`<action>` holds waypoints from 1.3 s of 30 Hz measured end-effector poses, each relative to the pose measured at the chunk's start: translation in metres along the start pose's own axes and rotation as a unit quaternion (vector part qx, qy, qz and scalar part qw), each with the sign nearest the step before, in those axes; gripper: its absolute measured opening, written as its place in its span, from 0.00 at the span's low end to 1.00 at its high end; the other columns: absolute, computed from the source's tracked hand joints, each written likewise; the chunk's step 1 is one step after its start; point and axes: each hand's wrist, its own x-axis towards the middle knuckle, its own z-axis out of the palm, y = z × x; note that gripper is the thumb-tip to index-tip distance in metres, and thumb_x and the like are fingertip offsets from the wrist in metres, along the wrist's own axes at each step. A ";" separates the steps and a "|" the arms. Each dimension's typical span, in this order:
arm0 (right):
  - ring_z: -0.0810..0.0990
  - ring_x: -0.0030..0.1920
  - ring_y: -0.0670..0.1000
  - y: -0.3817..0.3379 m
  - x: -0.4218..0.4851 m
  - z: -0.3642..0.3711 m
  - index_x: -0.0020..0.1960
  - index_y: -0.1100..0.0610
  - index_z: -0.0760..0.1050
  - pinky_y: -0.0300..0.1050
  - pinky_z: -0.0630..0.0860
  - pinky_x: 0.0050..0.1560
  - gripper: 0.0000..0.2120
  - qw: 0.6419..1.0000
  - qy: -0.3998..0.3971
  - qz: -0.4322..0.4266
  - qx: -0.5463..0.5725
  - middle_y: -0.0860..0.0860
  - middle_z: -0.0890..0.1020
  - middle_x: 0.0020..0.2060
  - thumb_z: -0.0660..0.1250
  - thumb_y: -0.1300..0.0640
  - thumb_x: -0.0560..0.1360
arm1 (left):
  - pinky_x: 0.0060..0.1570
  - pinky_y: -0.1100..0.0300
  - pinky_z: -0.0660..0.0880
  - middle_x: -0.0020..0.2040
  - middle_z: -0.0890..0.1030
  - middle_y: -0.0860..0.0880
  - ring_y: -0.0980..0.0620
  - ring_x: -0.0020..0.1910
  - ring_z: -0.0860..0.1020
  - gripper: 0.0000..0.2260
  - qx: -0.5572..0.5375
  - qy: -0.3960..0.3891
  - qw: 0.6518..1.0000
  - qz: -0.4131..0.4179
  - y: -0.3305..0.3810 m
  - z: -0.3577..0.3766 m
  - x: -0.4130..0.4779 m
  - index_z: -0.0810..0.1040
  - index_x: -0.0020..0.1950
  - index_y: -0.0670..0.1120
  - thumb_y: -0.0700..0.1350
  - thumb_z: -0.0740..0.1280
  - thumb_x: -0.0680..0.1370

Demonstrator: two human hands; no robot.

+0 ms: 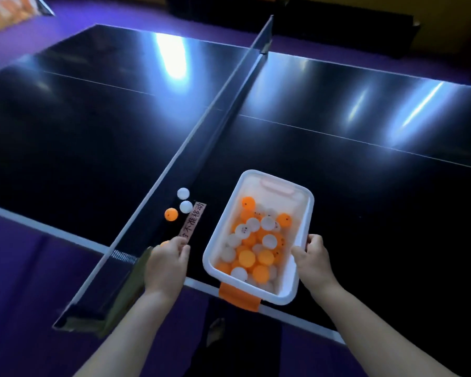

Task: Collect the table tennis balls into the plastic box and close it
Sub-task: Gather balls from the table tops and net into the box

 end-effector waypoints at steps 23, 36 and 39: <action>0.79 0.41 0.49 -0.022 0.096 0.040 0.53 0.54 0.68 0.45 0.74 0.37 0.09 0.997 0.016 0.002 -0.078 0.49 0.79 0.42 0.65 0.59 0.75 | 0.50 0.65 0.72 0.51 0.74 0.63 0.63 0.52 0.73 0.27 -0.206 -0.093 0.964 0.140 0.053 0.018 0.090 0.71 0.64 0.57 0.70 0.55 0.72; 0.78 0.39 0.47 -0.020 0.099 0.044 0.53 0.54 0.67 0.44 0.73 0.35 0.07 0.994 0.026 0.004 -0.103 0.48 0.79 0.39 0.62 0.59 0.76 | 0.55 0.55 0.74 0.70 0.65 0.42 0.46 0.64 0.70 0.25 0.167 -0.095 0.980 -0.048 -0.041 0.059 0.131 0.59 0.74 0.42 0.43 0.63 0.79; 0.78 0.39 0.48 -0.022 0.098 0.046 0.53 0.54 0.67 0.45 0.74 0.37 0.07 0.994 0.029 0.005 -0.103 0.48 0.79 0.40 0.62 0.59 0.76 | 0.45 0.56 0.76 0.61 0.68 0.43 0.47 0.56 0.72 0.21 0.174 -0.109 0.977 -0.050 -0.046 0.063 0.124 0.65 0.70 0.45 0.43 0.65 0.78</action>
